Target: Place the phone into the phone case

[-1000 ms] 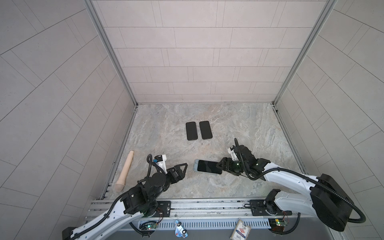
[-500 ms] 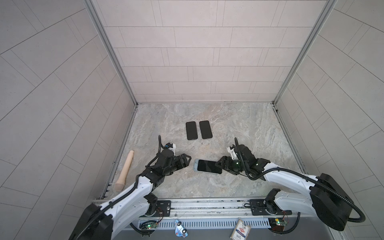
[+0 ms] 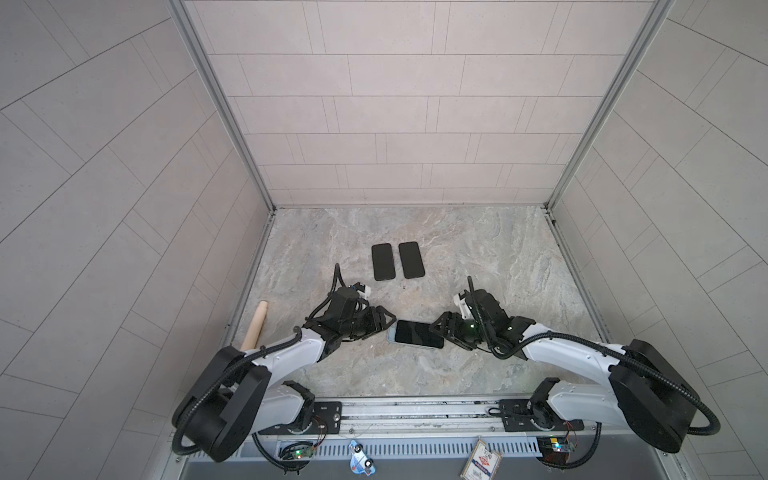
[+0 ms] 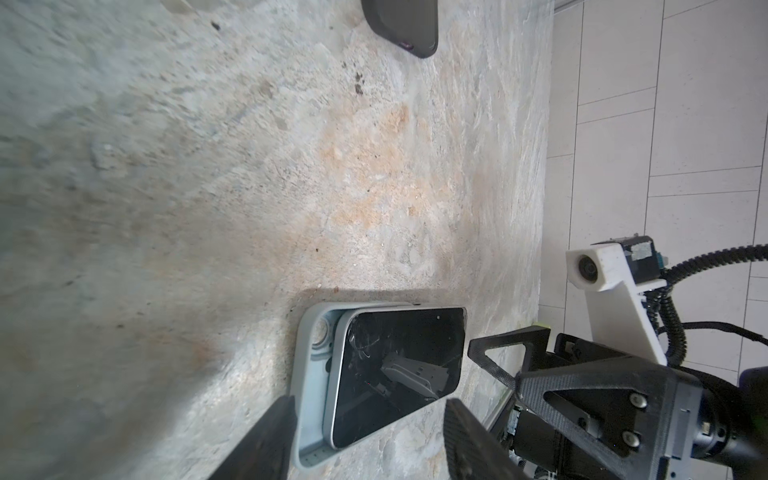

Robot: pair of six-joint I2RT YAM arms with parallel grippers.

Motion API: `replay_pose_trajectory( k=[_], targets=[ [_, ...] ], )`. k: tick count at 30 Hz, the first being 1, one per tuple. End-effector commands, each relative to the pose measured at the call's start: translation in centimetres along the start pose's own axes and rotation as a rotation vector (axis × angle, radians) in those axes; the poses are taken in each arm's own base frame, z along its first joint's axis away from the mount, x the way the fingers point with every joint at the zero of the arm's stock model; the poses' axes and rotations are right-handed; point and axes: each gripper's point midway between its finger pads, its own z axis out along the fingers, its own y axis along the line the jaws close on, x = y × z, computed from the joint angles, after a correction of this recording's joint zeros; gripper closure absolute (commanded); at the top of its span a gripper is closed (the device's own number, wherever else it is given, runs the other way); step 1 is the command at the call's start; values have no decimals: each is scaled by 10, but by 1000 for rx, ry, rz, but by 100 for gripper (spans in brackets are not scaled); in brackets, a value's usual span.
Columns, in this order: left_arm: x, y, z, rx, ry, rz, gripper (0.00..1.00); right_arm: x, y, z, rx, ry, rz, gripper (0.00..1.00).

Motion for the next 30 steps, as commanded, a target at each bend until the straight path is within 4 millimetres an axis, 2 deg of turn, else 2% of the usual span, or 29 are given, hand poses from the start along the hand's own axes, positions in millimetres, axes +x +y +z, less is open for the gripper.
replay_pose_trajectory(
  k=[1,10,18,30],
  targets=[
    [-5,-9,3,41,19,-10,37,-2,-5,0,34,-10,12,23],
    [0,-6,16,52,78,-45,43,-1,-6,2,17,-19,36,23],
    [0,-6,15,51,75,-48,44,1,0,6,-11,-8,29,24],
    [1,-1,15,30,75,-59,46,3,-2,5,-3,-12,30,23]
  ],
)
